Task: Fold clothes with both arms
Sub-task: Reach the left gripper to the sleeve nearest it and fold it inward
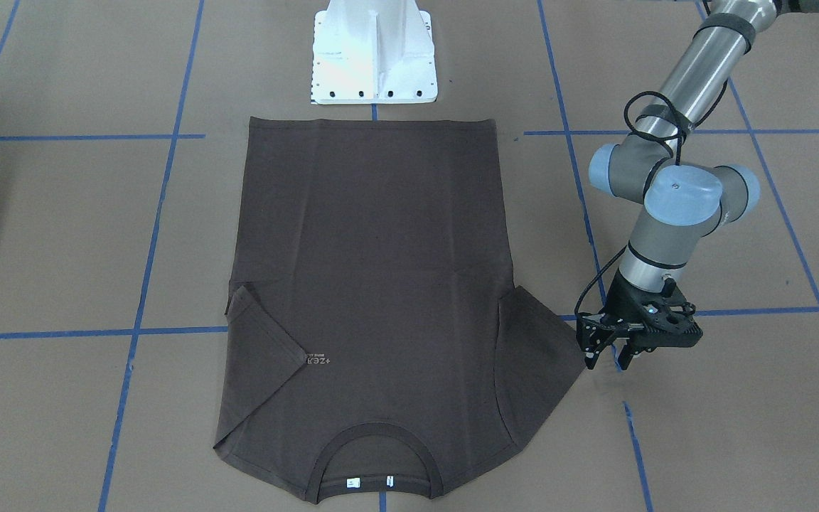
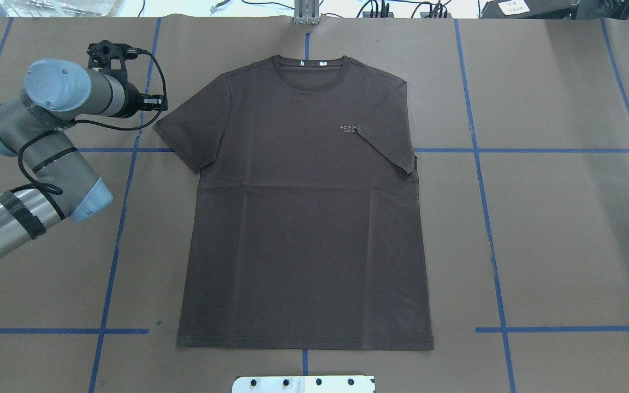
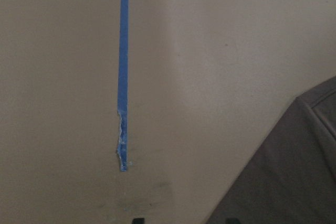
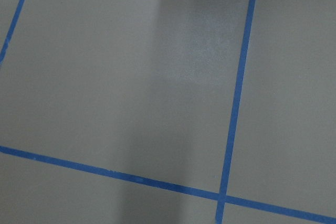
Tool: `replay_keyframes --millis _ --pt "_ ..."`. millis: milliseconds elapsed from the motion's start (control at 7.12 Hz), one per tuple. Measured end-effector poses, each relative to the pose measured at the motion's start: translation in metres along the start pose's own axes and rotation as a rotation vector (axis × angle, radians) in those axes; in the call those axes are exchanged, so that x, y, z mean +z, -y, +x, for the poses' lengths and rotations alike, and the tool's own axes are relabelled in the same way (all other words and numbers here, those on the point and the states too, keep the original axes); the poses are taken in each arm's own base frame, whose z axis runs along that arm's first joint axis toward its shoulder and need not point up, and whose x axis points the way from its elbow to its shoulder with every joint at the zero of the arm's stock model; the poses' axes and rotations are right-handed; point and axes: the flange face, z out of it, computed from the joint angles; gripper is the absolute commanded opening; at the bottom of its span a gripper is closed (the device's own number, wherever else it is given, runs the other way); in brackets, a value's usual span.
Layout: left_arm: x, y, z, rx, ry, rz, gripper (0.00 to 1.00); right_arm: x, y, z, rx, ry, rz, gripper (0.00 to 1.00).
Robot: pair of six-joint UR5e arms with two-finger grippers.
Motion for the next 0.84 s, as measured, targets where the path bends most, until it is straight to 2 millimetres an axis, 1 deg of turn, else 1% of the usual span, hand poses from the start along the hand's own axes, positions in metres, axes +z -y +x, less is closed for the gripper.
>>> replay_keyframes --millis 281,843 --pt "0.007 -0.013 0.006 0.010 0.003 -0.015 0.56 0.000 0.000 0.001 0.001 -0.001 -0.001 1.00" --pt "0.014 -0.026 0.011 0.021 0.003 -0.033 0.53 0.002 -0.001 0.002 0.004 -0.003 -0.003 1.00"
